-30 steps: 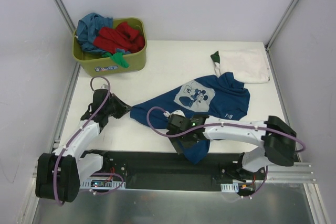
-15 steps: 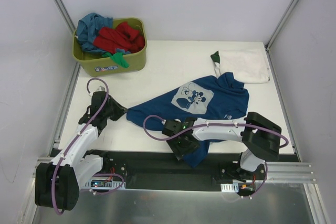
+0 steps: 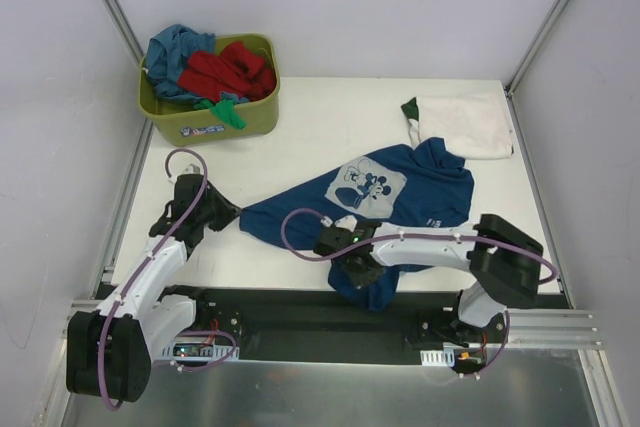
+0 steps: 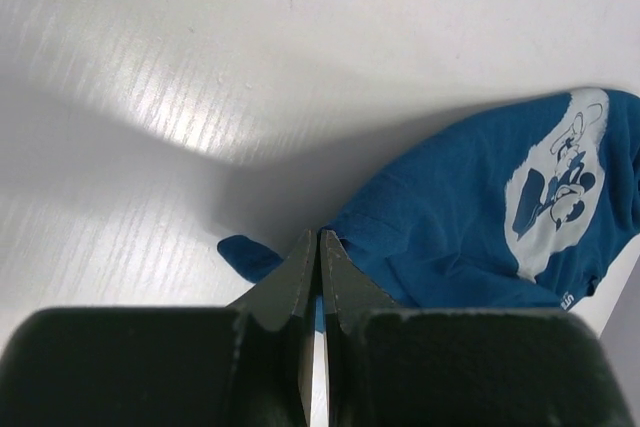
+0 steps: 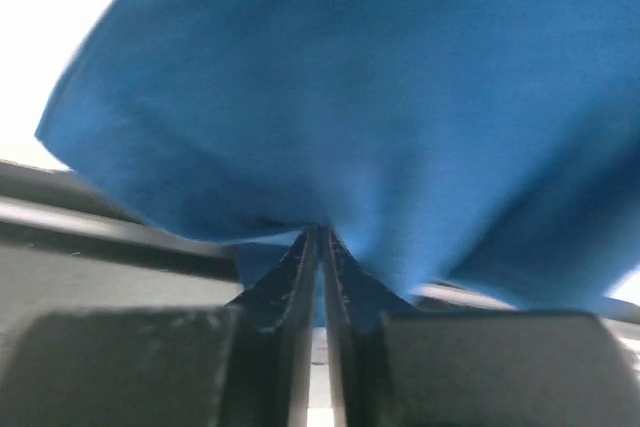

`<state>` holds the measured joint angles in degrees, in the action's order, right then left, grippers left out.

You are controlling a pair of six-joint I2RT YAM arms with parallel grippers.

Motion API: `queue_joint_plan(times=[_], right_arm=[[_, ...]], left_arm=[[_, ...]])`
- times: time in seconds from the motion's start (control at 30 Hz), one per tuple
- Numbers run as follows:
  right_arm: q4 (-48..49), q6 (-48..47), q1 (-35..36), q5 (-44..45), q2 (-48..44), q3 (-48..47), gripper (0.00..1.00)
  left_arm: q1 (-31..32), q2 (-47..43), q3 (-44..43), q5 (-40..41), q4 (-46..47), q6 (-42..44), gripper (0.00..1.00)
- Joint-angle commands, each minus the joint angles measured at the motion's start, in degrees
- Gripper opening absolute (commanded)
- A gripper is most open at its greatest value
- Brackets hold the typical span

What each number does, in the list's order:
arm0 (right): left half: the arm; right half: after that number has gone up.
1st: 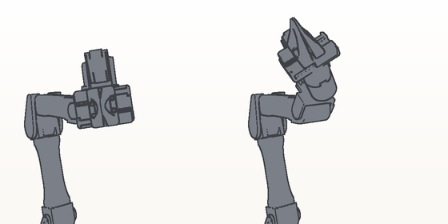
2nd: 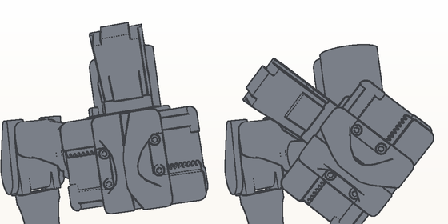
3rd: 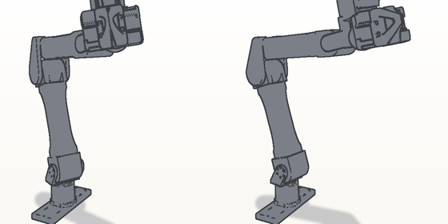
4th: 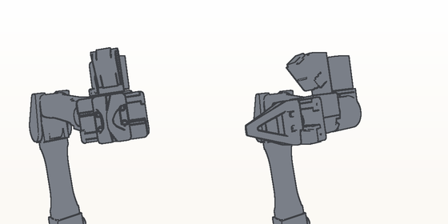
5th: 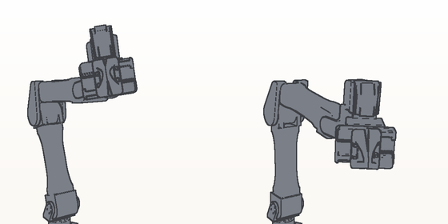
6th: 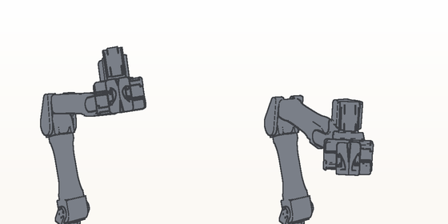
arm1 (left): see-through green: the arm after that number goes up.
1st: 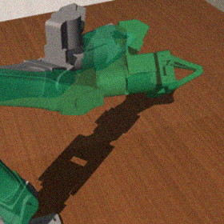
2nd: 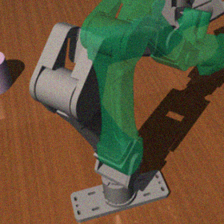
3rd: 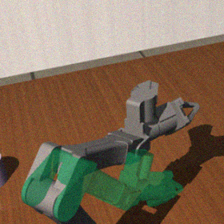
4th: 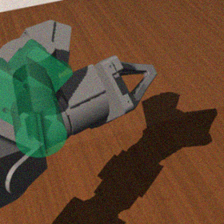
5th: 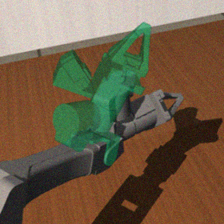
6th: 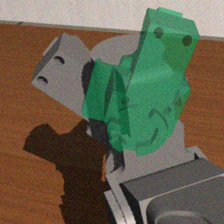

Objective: Fold and stack the t-shirts
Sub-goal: Flatten out the tshirt

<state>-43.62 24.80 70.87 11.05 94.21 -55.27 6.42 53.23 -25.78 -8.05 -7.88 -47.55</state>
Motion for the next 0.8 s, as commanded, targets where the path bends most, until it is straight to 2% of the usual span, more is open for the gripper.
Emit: queue_joint_plan(times=[0.0, 0.17, 0.27, 0.3, 0.37, 0.4, 0.43, 0.5, 0.53, 0.57, 0.6, 0.67, 0.77], right_arm=[[-10.1, 3.1, -5.1, 17.3, -9.9, -2.1, 0.06], [-16.1, 1.4, -15.8, 34.3, -21.4, -9.9, 0.00], [-11.3, -4.3, -21.2, 36.2, -28.2, -13.9, 0.00], [-5.9, -12.3, -22.1, 33.7, -30.7, -14.4, 0.00], [-2.3, -17.0, -22.9, 23.3, -31.7, -14.4, 0.01], [-2.3, -18.5, -23.0, 19.6, -31.2, -14.5, 0.02], [-2.9, -19.0, -22.9, 12.0, -30.6, -14.3, 0.05], [-3.4, -19.0, -22.6, 5.2, -29.1, -12.9, 0.09], [-2.6, -18.0, -21.6, 0.4, -28.7, -9.6, 0.15], [-0.3, -17.5, -20.3, -1.5, -27.4, -8.0, 0.17], [0.6, -17.1, -19.0, -3.5, -26.4, -6.4, 0.23], [1.4, -15.1, -13.1, -3.9, -22.2, -5.2, 0.28], [3.5, -10.4, -4.5, -3.3, -16.0, -5.8, 0.46]], left_arm=[[0.3, -2.2, -5.3, 4.2, -1.9, 2.4, 0.00], [1.1, -2.7, -14.7, 7.5, -2.8, 4.0, 0.00], [2.4, -0.9, -21.0, 7.7, -3.2, 5.4, 0.00], [2.7, -0.3, -22.5, 9.2, -3.3, 5.8, 0.00], [3.9, 0.8, -25.4, 10.2, -3.8, 7.0, 0.00], [4.9, 1.2, -26.0, 11.4, -4.1, 7.5, 0.00], [5.2, 1.3, -26.3, 12.1, -4.2, 8.0, 0.00], [5.7, 1.6, -26.3, 12.9, -4.8, 8.3, 0.00], [5.7, 1.6, -26.0, 13.1, -4.9, 8.3, 0.00], [5.7, 1.5, -25.1, 13.2, -5.0, 8.3, 0.00], [5.7, 1.5, -24.5, 13.2, -5.1, 8.3, 0.00], [5.8, 1.3, -22.4, 13.4, -5.6, 8.7, 0.00], [5.7, 0.7, -19.2, 14.4, -6.4, 8.5, 0.00]])
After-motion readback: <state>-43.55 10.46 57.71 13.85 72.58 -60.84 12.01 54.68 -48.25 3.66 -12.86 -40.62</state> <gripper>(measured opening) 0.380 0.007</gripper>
